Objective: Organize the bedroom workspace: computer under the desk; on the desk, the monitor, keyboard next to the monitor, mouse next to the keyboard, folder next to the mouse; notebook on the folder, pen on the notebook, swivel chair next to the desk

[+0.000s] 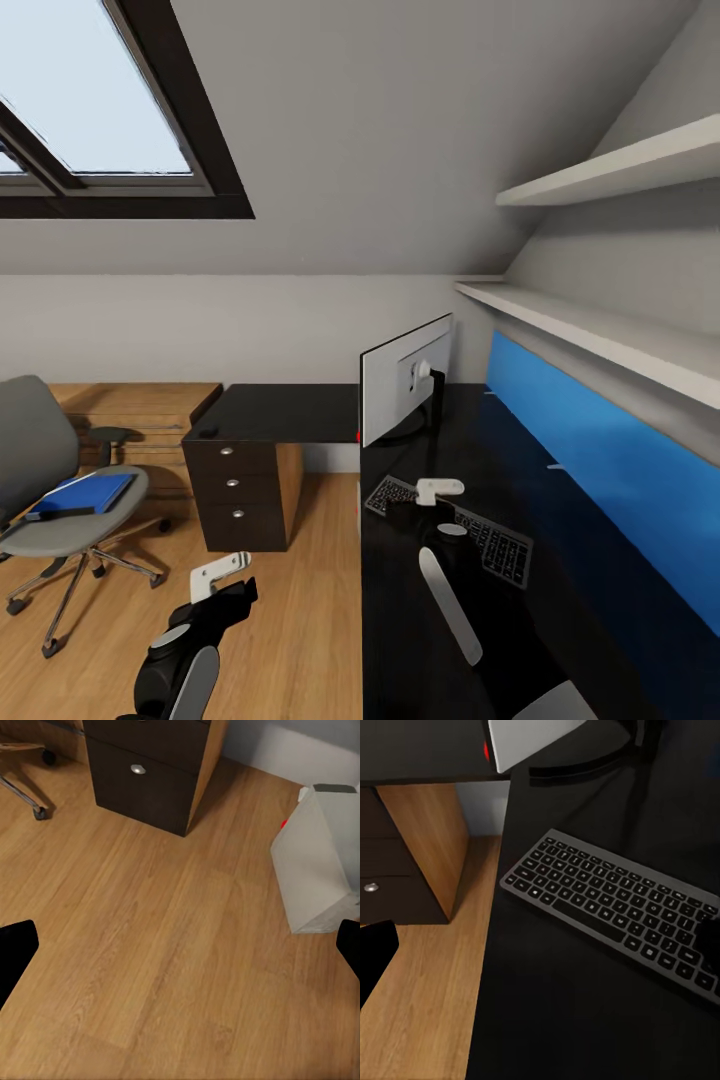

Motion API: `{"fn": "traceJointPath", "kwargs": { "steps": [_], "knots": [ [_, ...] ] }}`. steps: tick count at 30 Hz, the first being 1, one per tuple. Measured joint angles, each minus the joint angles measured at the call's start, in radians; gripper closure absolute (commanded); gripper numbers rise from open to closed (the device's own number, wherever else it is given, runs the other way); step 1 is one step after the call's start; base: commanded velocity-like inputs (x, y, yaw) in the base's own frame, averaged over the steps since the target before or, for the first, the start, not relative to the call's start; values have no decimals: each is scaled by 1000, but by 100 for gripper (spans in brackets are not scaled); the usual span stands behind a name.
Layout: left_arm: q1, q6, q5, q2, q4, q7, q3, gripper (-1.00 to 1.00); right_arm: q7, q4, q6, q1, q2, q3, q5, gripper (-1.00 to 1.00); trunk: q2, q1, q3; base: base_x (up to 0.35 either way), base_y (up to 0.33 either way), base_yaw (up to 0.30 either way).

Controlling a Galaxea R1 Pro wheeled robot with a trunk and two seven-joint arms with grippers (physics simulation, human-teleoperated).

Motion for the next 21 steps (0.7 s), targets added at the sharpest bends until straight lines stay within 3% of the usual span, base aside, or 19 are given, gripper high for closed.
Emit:
{"fn": "traceJointPath", "kwargs": {
  "steps": [3, 7, 9, 11, 14, 15, 21],
  "knots": [
    [0, -1, -1, 0, 7, 1, 0, -100, -1, 31, -5, -12, 1, -7, 4, -100, 0, 0, 0, 0, 0, 0],
    [0, -1, -1, 0, 9, 3, 0, -100, -1, 225, -11, -197, -1, -26, 6, -100, 0, 0, 0, 0, 0, 0],
    [0, -1, -1, 0, 9, 3, 0, -100, 0, 386, -38, -318, -2, -32, 5, -100, 0, 0, 0, 0, 0, 0],
    [0, -1, -1, 0, 9, 3, 1, -100, 3, 614, -136, -468, -2, -37, 6, -100, 0, 0, 0, 0, 0, 0],
    [0, -1, -1, 1, 9, 3, 1, -100, 4, 784, -220, -578, -5, -41, 4, -100, 0, 0, 0, 0, 0, 0],
    [0, -1, -1, 1, 9, 3, 2, -100, 4, 879, -258, -639, -8, -41, 5, -100, 0, 0, 0, 0, 0, 0],
    [0, -1, -1, 1, 6, 2, 3, -100, 5, 1038, -316, -756, -35, -42, -4, -100, 0, 0, 0, 0, 0, 0]
  ]
}}
